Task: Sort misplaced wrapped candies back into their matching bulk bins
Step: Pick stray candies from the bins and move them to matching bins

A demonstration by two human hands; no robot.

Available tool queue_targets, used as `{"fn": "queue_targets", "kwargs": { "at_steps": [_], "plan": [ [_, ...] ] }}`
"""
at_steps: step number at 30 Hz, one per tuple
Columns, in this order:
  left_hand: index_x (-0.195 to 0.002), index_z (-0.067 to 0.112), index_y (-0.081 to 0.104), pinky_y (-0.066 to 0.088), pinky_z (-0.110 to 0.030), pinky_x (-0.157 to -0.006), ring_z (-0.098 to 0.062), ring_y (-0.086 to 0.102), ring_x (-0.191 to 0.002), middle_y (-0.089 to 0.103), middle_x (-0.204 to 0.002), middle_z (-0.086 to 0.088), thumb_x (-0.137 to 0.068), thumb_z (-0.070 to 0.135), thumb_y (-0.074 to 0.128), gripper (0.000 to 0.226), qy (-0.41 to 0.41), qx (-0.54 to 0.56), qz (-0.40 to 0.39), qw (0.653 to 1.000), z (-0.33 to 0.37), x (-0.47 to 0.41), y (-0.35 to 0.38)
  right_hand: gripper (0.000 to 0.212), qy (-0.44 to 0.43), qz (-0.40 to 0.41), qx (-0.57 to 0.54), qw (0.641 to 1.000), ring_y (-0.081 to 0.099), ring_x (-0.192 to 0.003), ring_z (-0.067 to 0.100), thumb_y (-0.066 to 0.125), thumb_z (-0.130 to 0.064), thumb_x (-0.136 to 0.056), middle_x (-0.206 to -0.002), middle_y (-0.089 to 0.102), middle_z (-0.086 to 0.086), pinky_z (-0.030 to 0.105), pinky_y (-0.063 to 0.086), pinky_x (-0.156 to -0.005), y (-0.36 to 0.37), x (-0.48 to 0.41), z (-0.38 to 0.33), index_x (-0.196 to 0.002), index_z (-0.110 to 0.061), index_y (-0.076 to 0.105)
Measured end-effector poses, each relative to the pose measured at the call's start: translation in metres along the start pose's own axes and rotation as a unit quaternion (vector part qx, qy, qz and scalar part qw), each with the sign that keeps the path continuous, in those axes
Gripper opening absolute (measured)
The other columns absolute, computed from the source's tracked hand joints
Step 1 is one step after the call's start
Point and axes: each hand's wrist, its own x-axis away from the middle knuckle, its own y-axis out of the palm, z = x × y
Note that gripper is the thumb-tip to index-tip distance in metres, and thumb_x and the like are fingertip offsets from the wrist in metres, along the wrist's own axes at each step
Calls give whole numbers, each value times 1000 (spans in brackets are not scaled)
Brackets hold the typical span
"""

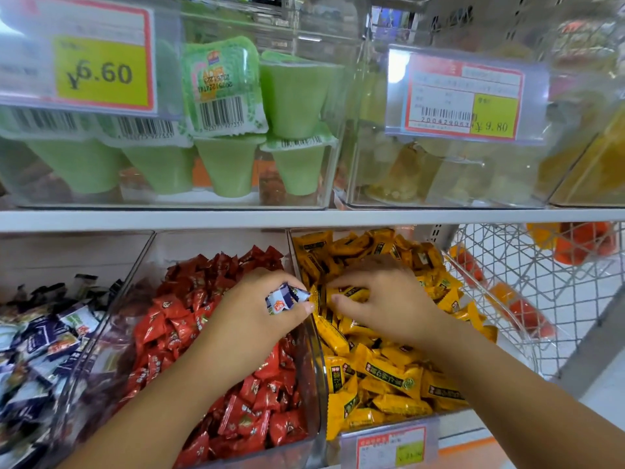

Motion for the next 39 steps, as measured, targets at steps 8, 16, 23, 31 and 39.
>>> {"fn": "queue_targets", "kwargs": {
  "at_steps": [8, 16, 23, 31, 39],
  "plan": [
    [-86, 37, 63, 41, -13, -78, -2, 55, -98, 61, -98, 17, -83, 32, 71, 10, 73, -7, -19, 997, -2, -3, 2, 48, -48, -206, 113, 971, 0, -146, 29, 45, -59, -88, -158, 13, -10, 60, 4, -115, 10, -72, -19, -134, -46, 44],
    [-91, 41, 63, 45, -18, -80, 1, 59, -98, 63, -103, 25, -84, 41, 66, 8, 58, -13, -58, 997, -9, -8, -4, 40, -47, -217, 119, 968, 5, -146, 12, 41, -57, -89, -158, 17, -16, 50, 3, -117, -19, -33, 33, -128, -52, 51],
    [-90, 43, 63, 45, -12, -83, 6, 57, -101, 62, -107, 28, -84, 41, 66, 7, 54, -7, -63, 997, -7, -5, -4, 26, -30, -168, 24, 985, 41, -129, 17, 48, -46, -92, -133, 56, -9, 42, 27, -112, -36, -26, 26, -104, -37, 69],
    [-89, 38, 65, 41, -3, -78, 8, 58, -103, 64, -108, 29, -85, 34, 66, 5, 66, 21, -98, 993, -3, -6, -6, 53, -77, -258, 138, 953, 7, -146, 27, 45, -56, -91, -158, 18, -5, 58, 8, -114, 12, -76, -21, -141, -42, 39],
    [-88, 36, 64, 42, -8, -79, 4, 59, -98, 63, -105, 26, -85, 32, 66, 6, 58, 18, -99, 993, -8, -5, -10, 48, -88, -217, 106, 966, 17, -143, 16, 43, -59, -87, -154, 26, -14, 49, 14, -116, -10, -55, 25, -132, -43, 51]
  ]
}}
